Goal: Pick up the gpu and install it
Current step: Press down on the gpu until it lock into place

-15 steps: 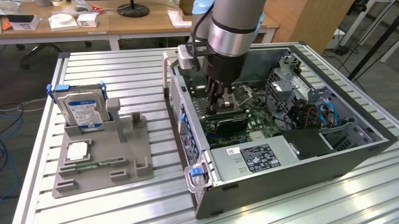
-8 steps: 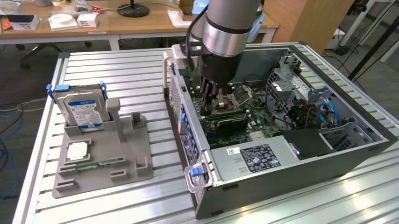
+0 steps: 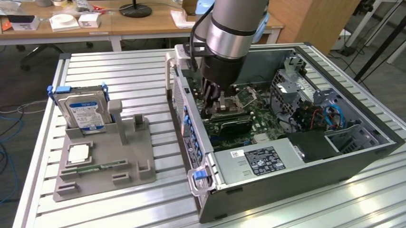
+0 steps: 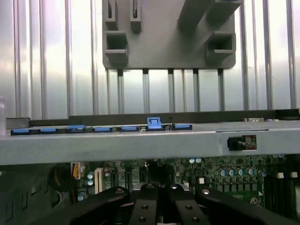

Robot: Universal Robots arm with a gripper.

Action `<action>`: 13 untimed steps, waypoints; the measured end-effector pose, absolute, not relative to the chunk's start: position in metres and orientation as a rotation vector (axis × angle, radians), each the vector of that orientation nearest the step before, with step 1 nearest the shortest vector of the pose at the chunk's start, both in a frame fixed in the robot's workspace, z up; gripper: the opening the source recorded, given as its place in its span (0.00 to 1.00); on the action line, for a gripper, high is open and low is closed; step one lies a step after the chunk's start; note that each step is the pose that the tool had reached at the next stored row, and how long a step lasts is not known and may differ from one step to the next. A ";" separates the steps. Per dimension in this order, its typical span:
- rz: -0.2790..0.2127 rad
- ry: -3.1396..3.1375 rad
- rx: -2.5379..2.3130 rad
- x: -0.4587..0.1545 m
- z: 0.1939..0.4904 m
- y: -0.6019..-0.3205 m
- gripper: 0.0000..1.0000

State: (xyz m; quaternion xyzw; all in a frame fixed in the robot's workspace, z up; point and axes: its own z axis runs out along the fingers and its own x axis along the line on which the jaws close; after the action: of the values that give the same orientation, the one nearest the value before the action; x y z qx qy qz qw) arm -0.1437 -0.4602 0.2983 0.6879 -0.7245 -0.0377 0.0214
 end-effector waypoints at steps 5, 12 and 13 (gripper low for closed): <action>-0.117 -2.246 2.132 -0.145 0.293 -0.460 0.11; -0.129 -2.247 2.134 -0.151 0.293 -0.460 0.11; -0.131 -2.246 2.134 -0.151 0.293 -0.460 0.11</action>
State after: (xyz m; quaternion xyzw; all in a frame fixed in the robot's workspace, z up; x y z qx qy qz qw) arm -0.1507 -0.4601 0.2926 0.6880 -0.7242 -0.0421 0.0202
